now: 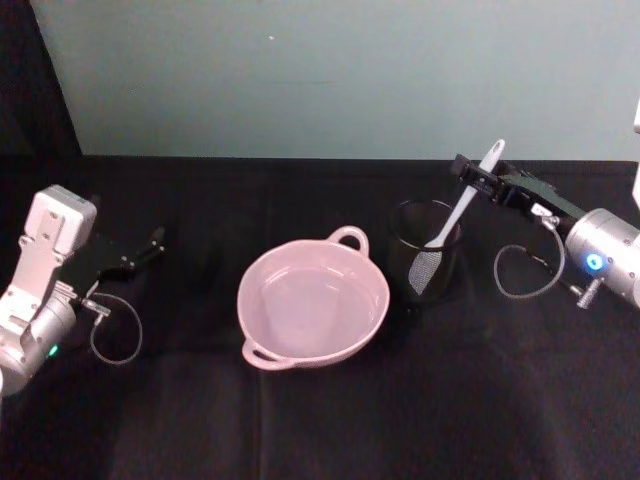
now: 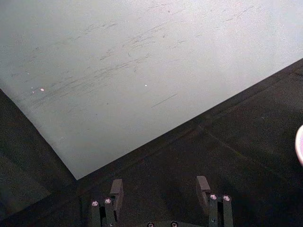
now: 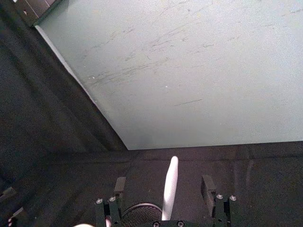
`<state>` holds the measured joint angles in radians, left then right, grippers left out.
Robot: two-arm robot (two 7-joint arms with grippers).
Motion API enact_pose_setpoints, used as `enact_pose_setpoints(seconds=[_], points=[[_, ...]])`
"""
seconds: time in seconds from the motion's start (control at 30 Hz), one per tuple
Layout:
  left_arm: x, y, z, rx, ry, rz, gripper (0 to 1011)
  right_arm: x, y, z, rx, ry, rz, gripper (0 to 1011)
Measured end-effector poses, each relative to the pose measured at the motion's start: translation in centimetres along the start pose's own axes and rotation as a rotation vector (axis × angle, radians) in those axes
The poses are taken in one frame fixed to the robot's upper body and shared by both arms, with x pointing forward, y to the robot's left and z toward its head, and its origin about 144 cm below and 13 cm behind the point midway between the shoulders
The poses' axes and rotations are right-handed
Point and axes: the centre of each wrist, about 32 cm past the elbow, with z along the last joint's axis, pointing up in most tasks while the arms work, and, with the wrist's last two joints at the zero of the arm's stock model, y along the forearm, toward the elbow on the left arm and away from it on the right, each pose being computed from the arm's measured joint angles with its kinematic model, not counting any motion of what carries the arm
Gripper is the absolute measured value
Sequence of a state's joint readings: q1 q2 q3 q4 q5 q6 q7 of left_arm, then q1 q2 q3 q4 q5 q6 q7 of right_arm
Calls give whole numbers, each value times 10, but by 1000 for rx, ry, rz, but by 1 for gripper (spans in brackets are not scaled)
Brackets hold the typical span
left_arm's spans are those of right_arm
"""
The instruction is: Use the one hand to pick up the spoon and stir the clear water in the bowl.
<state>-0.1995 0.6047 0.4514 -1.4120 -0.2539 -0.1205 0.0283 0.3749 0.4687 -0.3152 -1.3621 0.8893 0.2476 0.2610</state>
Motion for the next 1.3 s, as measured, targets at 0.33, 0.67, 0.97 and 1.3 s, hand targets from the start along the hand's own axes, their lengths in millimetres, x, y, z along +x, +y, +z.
enact_pose_setpoints(seconds=[0.33, 0.67, 0.97, 1.3], points=[[0, 0, 0, 0, 0, 0, 1011, 1, 10, -2, -4, 2, 3, 1003], [0, 0, 0, 0, 0, 0, 1011, 1, 11, -2, -3, 1, 3, 997], [0, 0, 0, 0, 0, 0, 1011, 1, 10, -2, -3, 0, 5, 797], [0, 0, 0, 0, 0, 0, 1011, 1, 10, -2, -3, 1, 4, 463]])
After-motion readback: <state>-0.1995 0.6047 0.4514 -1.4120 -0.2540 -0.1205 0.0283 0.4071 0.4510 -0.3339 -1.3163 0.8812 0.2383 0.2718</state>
